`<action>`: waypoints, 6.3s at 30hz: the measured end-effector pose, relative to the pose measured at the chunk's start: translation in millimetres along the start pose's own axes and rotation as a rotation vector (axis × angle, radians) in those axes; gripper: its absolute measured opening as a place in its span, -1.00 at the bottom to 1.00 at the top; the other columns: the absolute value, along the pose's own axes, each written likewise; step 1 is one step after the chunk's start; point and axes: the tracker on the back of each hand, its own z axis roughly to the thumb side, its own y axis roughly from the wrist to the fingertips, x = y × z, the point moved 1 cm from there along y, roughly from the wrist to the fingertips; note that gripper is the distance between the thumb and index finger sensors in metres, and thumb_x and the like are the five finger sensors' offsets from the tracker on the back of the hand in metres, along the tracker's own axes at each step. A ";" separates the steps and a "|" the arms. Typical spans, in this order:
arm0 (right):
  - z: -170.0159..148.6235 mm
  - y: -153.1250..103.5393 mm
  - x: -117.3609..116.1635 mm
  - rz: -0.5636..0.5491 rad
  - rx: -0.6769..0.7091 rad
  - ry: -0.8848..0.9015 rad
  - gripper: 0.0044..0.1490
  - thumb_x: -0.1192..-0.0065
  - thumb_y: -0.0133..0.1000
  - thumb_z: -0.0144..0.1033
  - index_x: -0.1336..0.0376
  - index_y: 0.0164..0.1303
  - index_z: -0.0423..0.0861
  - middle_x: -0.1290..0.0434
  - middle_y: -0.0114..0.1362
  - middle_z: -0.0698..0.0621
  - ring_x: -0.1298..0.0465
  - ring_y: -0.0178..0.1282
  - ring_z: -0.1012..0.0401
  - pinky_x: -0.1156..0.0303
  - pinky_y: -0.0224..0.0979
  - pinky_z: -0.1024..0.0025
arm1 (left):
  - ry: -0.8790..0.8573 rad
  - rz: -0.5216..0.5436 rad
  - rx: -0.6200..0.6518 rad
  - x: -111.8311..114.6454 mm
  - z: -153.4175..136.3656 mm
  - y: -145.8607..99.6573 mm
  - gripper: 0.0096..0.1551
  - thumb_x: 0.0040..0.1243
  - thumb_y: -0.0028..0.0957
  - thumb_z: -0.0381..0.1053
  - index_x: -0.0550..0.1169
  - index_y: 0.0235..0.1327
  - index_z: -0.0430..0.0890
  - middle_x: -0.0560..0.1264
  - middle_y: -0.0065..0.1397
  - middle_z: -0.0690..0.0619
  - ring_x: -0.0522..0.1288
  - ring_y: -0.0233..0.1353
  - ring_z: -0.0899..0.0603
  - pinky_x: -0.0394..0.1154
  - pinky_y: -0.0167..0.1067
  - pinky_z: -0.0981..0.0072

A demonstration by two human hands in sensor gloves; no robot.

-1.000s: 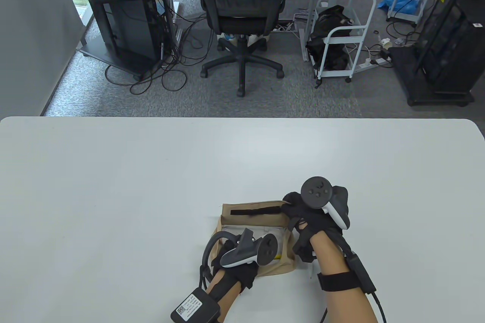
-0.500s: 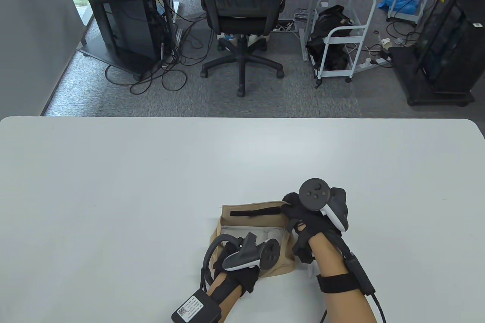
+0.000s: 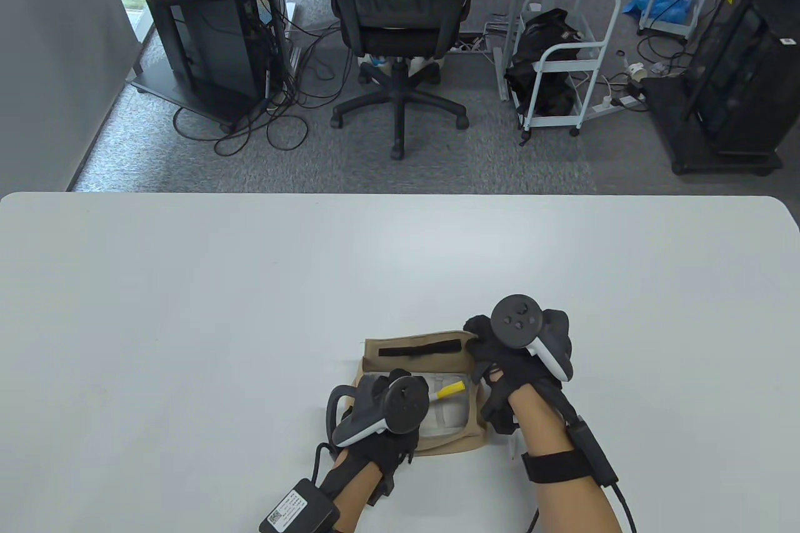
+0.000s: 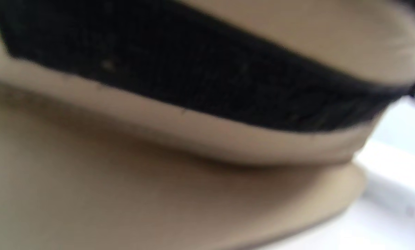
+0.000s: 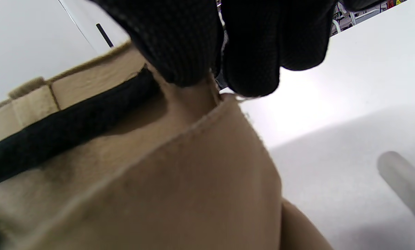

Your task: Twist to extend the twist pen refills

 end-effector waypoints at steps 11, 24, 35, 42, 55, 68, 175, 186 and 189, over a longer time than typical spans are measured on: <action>31.3 -26.1 58.8 -0.124 0.088 0.136 -0.27 -0.51 0.01 -0.27 -0.35 0.33 -0.33 -0.48 0.34 -0.38 -0.34 0.37 -0.34 -0.10 0.40 -0.49 | -0.417 0.245 0.141 -53.7 -5.4 -27.7 -0.42 0.14 -0.04 -0.05 0.46 0.24 -0.22 0.44 0.31 -0.23 0.59 0.21 -0.32 0.53 0.15 -0.24; 76.5 -73.2 104.2 -0.154 0.384 0.388 -0.31 -0.46 0.05 -0.29 -0.38 0.32 -0.36 -0.53 0.35 -0.37 -0.37 0.38 -0.33 -0.15 0.40 -0.49 | -0.839 0.230 0.341 -63.2 -9.4 -34.6 -0.42 0.13 -0.02 -0.04 0.47 0.26 -0.20 0.45 0.33 -0.20 0.59 0.24 -0.30 0.51 0.19 -0.23; 90.2 -66.5 83.8 0.255 0.641 0.757 -0.27 -0.42 0.07 -0.36 -0.32 0.40 -0.40 -0.45 0.44 -0.41 -0.30 0.46 -0.35 -0.13 0.42 -0.51 | -0.973 0.138 0.399 -56.0 -11.6 -29.7 -0.42 0.12 -0.02 -0.04 0.48 0.27 -0.20 0.46 0.33 -0.20 0.60 0.24 -0.29 0.49 0.21 -0.25; 99.4 -58.4 60.3 0.411 0.700 0.932 -0.34 -0.35 0.08 -0.44 -0.35 0.38 -0.39 -0.48 0.42 -0.39 -0.32 0.46 -0.32 -0.14 0.43 -0.51 | -1.013 0.082 0.419 -51.6 -9.9 -27.2 -0.42 0.12 -0.02 -0.04 0.49 0.27 -0.20 0.48 0.31 -0.21 0.61 0.21 -0.28 0.49 0.21 -0.25; 94.7 -62.8 76.0 0.176 0.674 0.765 -0.40 -0.60 -0.05 -0.31 -0.51 0.14 -0.32 -0.66 0.17 -0.27 -0.46 0.35 -0.22 -0.26 0.43 -0.39 | -0.963 0.096 0.399 -50.5 -12.7 -27.0 -0.42 0.13 -0.01 -0.03 0.50 0.26 -0.21 0.49 0.29 -0.21 0.62 0.19 -0.27 0.50 0.21 -0.25; 97.8 -65.5 75.2 0.049 0.654 0.682 -0.38 -0.71 -0.17 -0.14 -0.51 -0.01 -0.20 -0.68 0.06 -0.14 -0.53 0.28 -0.10 -0.34 0.41 -0.30 | -0.946 0.099 0.387 -50.1 -13.2 -27.3 -0.42 0.13 -0.01 -0.03 0.50 0.26 -0.21 0.49 0.29 -0.21 0.62 0.19 -0.27 0.49 0.21 -0.25; 25.2 -9.9 13.3 0.028 0.083 -0.205 -0.27 -0.50 0.03 -0.19 -0.39 0.35 -0.26 -0.59 0.25 -0.32 -0.40 0.35 -0.30 -0.16 0.41 -0.46 | 0.096 0.347 0.035 -68.1 -32.1 -38.8 -0.34 0.42 -0.11 0.08 0.62 0.24 -0.15 0.52 0.38 -0.22 0.61 0.32 -0.38 0.55 0.20 -0.14; 28.0 -9.5 5.2 -0.007 0.099 -0.246 -0.41 -0.48 0.03 -0.23 -0.48 0.19 -0.26 -0.65 0.15 -0.26 -0.47 0.29 -0.26 -0.21 0.39 -0.43 | 0.253 -0.103 0.045 -4.7 15.6 14.2 -0.54 0.52 -0.18 -0.02 0.80 -0.04 -0.14 0.74 0.12 -0.18 0.83 0.02 -0.30 0.74 -0.08 0.01; 28.0 -9.8 5.4 -0.008 0.098 -0.245 -0.42 -0.48 0.03 -0.23 -0.48 0.19 -0.25 -0.65 0.15 -0.26 -0.47 0.29 -0.26 -0.21 0.39 -0.43 | 0.280 -0.229 0.025 14.2 15.4 20.6 -0.53 0.52 -0.18 -0.02 0.79 -0.02 -0.13 0.73 0.14 -0.17 0.81 0.05 -0.29 0.71 -0.04 -0.01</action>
